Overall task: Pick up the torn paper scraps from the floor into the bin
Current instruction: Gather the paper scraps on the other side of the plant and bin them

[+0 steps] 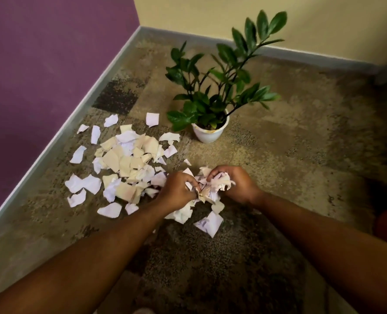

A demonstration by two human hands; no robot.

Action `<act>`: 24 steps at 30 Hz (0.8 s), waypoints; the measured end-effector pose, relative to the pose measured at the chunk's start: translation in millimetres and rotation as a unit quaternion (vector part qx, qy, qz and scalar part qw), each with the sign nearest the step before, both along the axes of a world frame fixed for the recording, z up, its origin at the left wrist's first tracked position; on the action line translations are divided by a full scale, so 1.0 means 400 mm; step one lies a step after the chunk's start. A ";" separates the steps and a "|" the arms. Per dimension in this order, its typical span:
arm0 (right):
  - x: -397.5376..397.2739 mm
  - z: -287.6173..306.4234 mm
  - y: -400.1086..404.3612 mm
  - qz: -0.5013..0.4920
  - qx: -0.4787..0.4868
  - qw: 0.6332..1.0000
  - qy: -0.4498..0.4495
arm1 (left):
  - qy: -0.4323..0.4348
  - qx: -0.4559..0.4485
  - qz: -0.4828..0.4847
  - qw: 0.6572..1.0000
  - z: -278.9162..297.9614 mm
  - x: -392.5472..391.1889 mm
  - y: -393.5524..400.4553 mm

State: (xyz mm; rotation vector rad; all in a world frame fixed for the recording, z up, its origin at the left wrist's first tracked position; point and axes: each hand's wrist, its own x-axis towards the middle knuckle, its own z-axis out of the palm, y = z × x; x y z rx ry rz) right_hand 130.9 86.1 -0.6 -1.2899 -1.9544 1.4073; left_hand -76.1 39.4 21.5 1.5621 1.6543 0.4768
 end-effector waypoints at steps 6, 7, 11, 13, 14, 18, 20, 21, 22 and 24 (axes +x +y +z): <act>0.219 0.061 0.019 -0.091 0.012 0.996 -0.003 | -0.033 0.036 -0.052 0.997 0.034 0.196 0.092; 0.254 0.074 0.010 -0.115 0.016 0.993 -0.004 | -0.041 0.038 -0.057 0.997 0.042 0.233 0.104; 0.406 0.155 -0.041 -0.217 0.061 0.973 -0.050 | -0.049 0.054 -0.116 0.991 0.116 0.405 0.137; 0.481 0.215 -0.064 -0.252 0.074 0.960 -0.096 | -0.053 0.067 -0.148 0.985 0.163 0.496 0.150; 0.525 0.252 -0.078 -0.272 0.088 0.951 -0.118 | -0.055 0.077 -0.164 0.982 0.190 0.550 0.154; 0.690 0.406 -0.148 -0.350 0.161 0.910 -0.151 | -0.066 0.130 -0.225 0.963 0.302 0.757 0.157; 0.765 0.475 -0.196 -0.391 0.183 0.887 -0.165 | -0.069 0.161 -0.257 0.951 0.359 0.861 0.149; 0.799 0.509 -0.217 -0.413 0.187 0.875 -0.171 | -0.072 0.180 -0.268 0.944 0.387 0.909 0.144; 0.830 0.542 -0.234 -0.438 0.191 0.861 -0.176 | -0.075 0.197 -0.276 0.938 0.416 0.957 0.138; 0.886 0.601 -0.262 -0.477 0.203 0.835 -0.182 | -0.086 0.231 -0.286 0.926 0.475 1.041 0.124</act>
